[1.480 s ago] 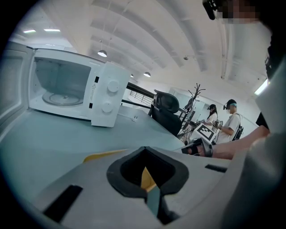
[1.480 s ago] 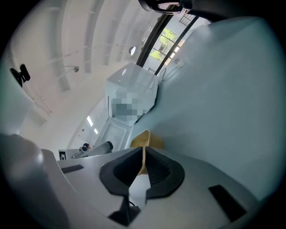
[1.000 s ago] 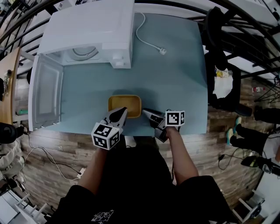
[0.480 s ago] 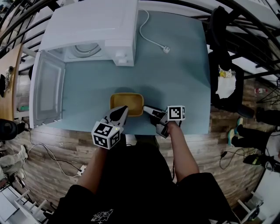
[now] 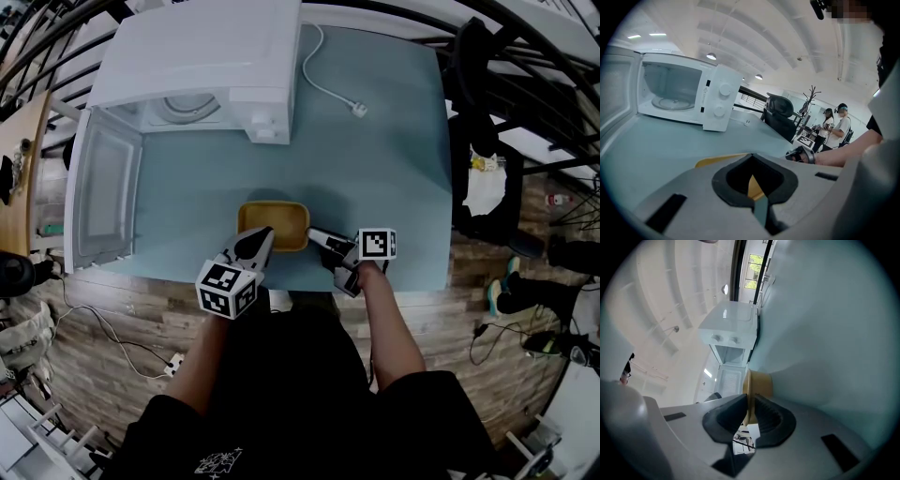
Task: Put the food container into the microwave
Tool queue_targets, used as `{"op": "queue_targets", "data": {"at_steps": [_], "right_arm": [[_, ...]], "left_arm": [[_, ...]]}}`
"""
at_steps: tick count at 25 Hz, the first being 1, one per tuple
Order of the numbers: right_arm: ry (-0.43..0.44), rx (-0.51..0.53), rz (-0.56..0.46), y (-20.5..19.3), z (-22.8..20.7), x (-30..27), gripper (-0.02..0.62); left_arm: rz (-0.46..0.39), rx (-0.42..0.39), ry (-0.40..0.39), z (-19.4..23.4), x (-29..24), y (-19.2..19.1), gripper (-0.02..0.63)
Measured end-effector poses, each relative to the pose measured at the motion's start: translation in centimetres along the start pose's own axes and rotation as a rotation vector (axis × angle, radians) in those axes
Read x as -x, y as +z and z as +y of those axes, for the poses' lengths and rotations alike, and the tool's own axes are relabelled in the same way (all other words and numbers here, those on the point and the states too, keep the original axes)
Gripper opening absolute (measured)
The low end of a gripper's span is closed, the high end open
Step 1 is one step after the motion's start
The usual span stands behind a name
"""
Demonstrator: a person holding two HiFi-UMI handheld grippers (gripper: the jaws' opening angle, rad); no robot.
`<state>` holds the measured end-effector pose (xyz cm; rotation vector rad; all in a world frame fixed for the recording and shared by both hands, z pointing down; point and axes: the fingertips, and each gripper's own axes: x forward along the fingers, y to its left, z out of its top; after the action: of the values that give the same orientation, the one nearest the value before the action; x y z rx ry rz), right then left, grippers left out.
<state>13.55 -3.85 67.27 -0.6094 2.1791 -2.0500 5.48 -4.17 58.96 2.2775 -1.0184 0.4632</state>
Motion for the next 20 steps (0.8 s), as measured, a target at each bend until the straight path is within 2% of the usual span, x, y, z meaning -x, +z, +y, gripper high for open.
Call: {"op": "queue_targets", "data": {"at_steps": [2, 5, 15, 18, 20], "right_arm": [[-0.039, 0.021, 0.006, 0.1, -0.4, 0.3, 0.044], [0.02, -0.01, 0.0, 0.1, 0.5, -0.2, 0.044], [0.04, -0.002, -0.005, -0.1, 1.5, -0.8, 0.025], [-0.03, 0.02, -0.011, 0.1, 0.8, -0.3, 0.024], [0.062, 0.013, -0.03, 0.3, 2.6, -1.1, 0.023]], "left_arm": [[0.002, 0.0, 0.004, 0.1, 0.1, 0.0, 0.008], [0.002, 0.001, 0.01, 0.3, 0.2, 0.0, 0.008], [-0.017, 0.014, 0.031, 1.7, 1.1, 0.2, 0.008], [-0.022, 0.021, 0.038, 2.3, 1.4, 0.3, 0.008], [-0.027, 0.025, 0.041, 2.7, 1.7, 0.4, 0.008]]}}
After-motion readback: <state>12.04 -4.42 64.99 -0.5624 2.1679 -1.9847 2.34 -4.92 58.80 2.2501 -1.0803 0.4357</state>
